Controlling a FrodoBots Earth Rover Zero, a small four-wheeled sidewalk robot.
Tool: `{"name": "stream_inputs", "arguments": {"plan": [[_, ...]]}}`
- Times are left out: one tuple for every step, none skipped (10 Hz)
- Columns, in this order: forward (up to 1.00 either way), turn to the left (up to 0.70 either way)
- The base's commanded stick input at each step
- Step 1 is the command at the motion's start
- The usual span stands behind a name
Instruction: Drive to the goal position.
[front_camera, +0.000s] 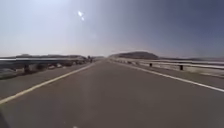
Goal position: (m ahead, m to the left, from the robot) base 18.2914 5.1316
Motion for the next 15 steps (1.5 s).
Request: {"name": "stream_inputs", "arguments": {"plan": [[1.00, 0.00], [1.00, 0.00], [1.00, 0.00], [1.00, 0.00], [1.00, 0.00], [1.00, 0.00], [1.00, 0.00], [1.00, 0.00], [1.00, 0.00], [1.00, 0.00], [1.00, 0.00], [1.00, 0.00], [1.00, 0.00], [1.00, 0.00], [1.00, 0.00]]}}
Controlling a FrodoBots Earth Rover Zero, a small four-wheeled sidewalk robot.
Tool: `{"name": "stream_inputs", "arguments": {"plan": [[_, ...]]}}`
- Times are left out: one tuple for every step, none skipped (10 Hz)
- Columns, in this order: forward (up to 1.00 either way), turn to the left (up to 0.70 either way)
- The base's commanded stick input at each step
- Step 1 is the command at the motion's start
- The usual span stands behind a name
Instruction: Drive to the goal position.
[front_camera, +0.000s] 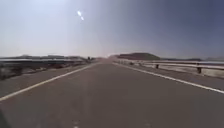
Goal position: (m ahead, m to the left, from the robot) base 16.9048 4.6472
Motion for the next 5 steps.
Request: {"name": "stream_inputs", "arguments": {"plan": [[1.00, 0.00], [1.00, 0.00], [1.00, 0.00], [1.00, 0.00], [1.00, 0.00]]}}
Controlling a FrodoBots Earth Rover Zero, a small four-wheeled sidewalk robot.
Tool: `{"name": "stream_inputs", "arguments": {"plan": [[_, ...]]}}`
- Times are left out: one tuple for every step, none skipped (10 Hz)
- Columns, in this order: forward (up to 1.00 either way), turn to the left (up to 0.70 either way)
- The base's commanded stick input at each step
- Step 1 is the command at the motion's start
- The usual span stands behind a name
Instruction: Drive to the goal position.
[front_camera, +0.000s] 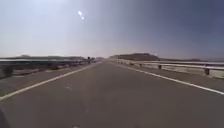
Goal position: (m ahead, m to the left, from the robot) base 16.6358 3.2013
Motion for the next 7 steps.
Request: {"name": "stream_inputs", "arguments": {"plan": [[1.00, 0.00], [1.00, 0.00], [1.00, 0.00], [1.00, 0.00], [1.00, 0.00], [1.00, 0.00], [1.00, 0.00]]}}
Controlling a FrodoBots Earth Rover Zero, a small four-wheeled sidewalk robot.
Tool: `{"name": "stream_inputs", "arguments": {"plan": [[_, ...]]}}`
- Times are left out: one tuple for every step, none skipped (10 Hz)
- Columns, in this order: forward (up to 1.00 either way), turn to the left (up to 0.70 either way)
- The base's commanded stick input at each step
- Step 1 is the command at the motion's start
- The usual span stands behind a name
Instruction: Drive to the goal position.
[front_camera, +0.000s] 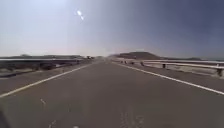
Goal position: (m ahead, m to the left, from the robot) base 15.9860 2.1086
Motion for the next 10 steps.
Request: {"name": "stream_inputs", "arguments": {"plan": [[1.00, 0.00], [1.00, 0.00], [1.00, 0.00], [1.00, 0.00], [1.00, 0.00], [1.00, 0.00], [1.00, 0.00], [1.00, 0.00], [1.00, 0.00], [1.00, 0.00]]}}
